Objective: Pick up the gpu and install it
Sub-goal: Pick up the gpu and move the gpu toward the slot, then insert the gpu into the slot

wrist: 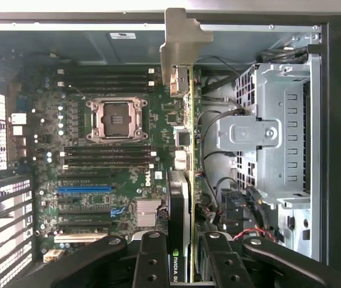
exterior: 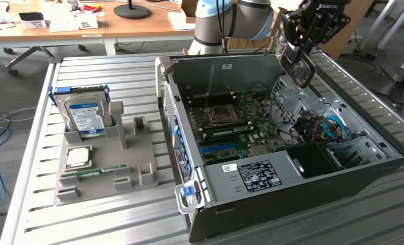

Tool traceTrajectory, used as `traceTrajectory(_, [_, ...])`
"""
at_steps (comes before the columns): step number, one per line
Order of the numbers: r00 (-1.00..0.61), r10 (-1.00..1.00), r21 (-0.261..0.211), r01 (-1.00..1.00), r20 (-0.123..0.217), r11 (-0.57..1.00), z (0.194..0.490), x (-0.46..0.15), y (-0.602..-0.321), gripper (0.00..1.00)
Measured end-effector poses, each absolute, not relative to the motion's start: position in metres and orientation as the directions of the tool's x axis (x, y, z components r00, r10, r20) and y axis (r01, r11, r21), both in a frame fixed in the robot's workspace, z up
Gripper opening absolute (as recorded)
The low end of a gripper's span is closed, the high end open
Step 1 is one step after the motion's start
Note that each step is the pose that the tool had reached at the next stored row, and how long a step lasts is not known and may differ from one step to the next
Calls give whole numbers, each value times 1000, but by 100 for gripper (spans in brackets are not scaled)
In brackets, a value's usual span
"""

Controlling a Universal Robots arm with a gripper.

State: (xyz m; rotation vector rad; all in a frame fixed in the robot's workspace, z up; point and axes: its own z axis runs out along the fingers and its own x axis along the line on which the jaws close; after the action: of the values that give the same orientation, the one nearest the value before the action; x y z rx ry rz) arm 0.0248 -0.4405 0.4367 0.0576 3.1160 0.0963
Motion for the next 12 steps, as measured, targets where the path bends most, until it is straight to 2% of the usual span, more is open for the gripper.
traceTrajectory(12, [-999,38,62,36,-23,997,437,34,-441,27])
